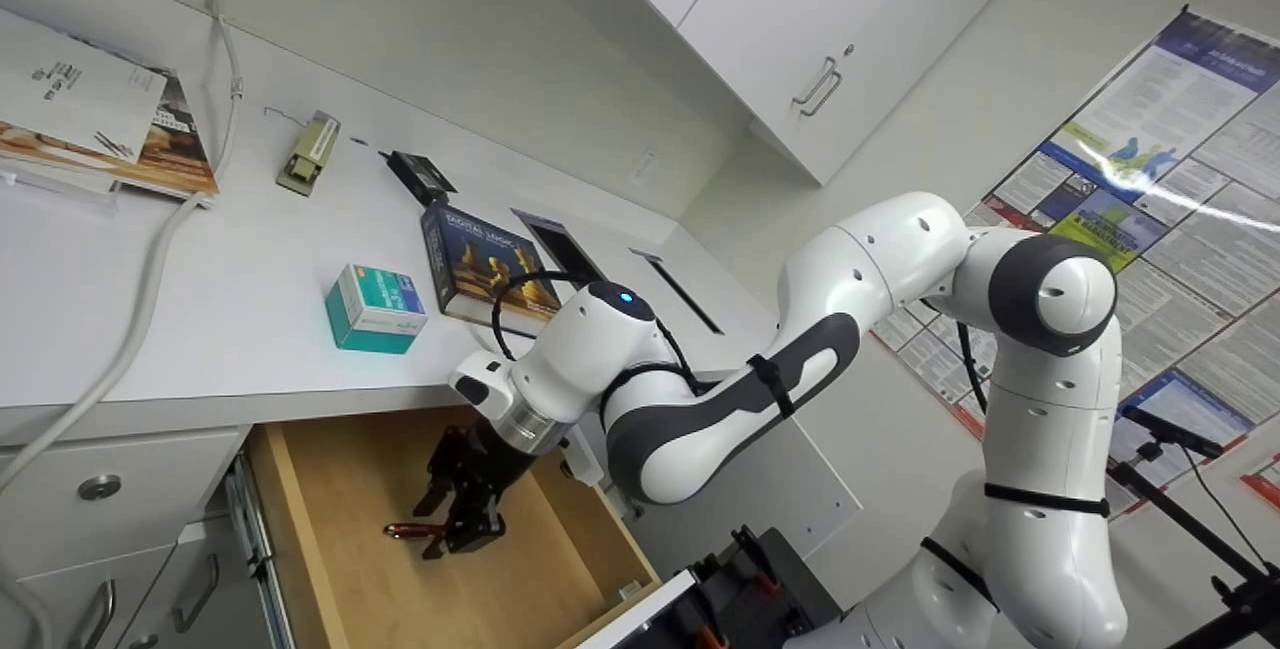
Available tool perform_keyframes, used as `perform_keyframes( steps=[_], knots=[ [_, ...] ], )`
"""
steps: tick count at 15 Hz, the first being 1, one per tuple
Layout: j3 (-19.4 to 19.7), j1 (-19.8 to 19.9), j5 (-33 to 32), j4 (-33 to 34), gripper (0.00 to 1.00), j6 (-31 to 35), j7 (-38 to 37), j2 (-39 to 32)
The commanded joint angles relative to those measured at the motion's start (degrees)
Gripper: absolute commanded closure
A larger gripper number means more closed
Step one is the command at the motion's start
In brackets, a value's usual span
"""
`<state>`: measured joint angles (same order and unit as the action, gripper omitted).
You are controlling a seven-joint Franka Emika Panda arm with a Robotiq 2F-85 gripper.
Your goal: Put the pen in the open kitchen drawer
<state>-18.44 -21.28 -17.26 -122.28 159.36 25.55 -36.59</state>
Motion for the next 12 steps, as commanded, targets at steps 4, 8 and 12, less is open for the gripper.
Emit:
perform_keyframes(
  steps=[4, 8, 12],
  knots=[
    [-4.93, 0.75, 0.44, -7.85, 0.00, -4.64, -1.59, 13.42],
    [-8.52, 2.97, 4.76, -12.40, 0.00, -7.98, -0.06, 23.57],
    [-11.68, 5.59, 17.10, -13.42, 0.00, -15.72, 6.38, 31.46]
  ],
)
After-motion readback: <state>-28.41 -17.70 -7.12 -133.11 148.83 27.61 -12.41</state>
